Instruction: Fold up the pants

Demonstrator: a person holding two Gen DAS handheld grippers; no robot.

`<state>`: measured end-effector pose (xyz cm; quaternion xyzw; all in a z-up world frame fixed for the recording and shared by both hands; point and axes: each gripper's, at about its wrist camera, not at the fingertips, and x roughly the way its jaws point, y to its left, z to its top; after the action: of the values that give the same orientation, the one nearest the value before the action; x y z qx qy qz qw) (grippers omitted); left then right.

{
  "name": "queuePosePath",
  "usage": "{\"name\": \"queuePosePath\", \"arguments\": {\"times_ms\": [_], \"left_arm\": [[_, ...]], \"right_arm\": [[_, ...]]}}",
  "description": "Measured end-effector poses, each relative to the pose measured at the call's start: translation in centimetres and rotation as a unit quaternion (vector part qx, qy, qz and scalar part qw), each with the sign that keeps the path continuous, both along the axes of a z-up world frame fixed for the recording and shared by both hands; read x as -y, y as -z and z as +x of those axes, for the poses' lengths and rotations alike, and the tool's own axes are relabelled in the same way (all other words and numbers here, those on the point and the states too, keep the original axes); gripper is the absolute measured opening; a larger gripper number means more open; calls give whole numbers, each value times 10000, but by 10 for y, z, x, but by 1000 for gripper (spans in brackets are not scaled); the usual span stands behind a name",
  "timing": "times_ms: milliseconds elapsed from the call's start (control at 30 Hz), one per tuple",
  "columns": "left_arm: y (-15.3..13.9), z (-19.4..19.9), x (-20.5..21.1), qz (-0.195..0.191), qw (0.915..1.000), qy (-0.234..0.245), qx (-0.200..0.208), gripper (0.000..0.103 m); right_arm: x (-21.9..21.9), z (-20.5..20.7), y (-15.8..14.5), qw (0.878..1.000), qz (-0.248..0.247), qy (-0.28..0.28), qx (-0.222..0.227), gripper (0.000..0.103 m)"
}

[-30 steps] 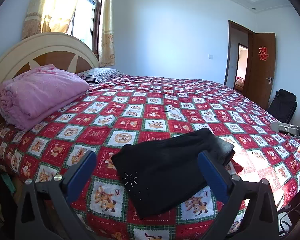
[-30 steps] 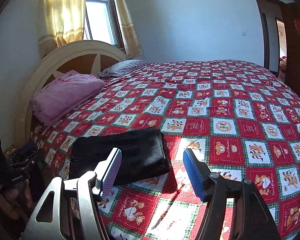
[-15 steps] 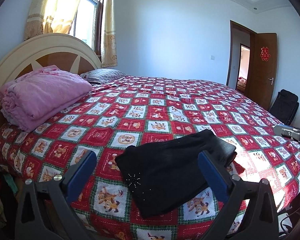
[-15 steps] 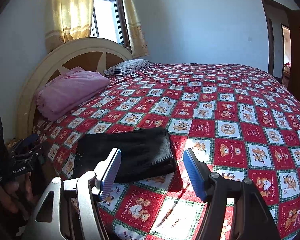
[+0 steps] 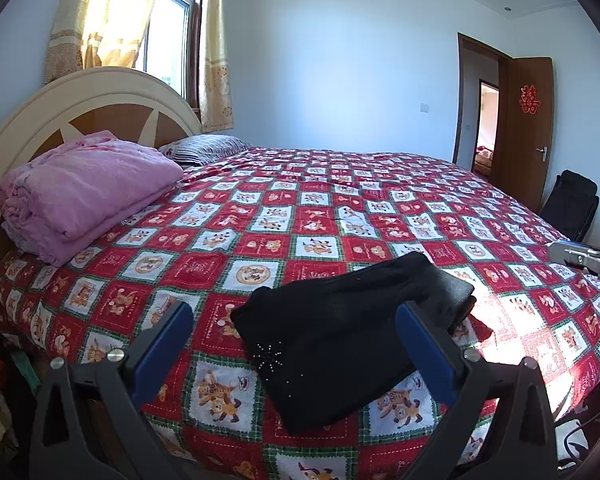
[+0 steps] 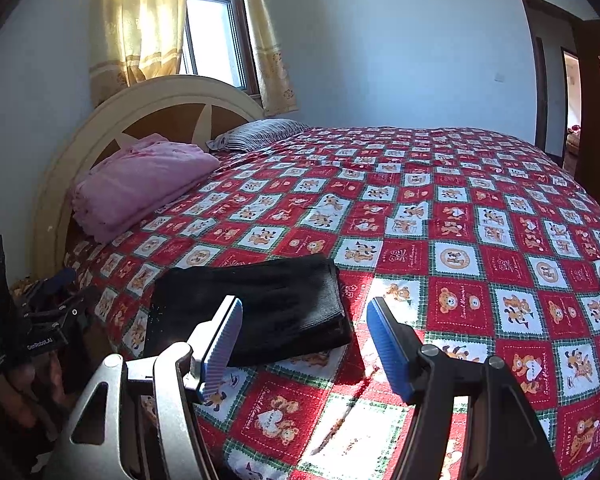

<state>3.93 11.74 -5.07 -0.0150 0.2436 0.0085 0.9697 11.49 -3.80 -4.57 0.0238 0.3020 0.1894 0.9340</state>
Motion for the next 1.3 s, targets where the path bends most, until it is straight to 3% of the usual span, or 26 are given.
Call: {"name": "queuePosePath", "arguments": {"times_ms": [800,1300], "left_arm": [[-3,0,3,200,9997,-166,38,103],[5,3,-4,99,9996,-247,-88,103]], "right_arm": [[-4,-3,1,9997,-179,-86,104,66],[-11,-3,9,9995,-278,-156,42,66]]}}
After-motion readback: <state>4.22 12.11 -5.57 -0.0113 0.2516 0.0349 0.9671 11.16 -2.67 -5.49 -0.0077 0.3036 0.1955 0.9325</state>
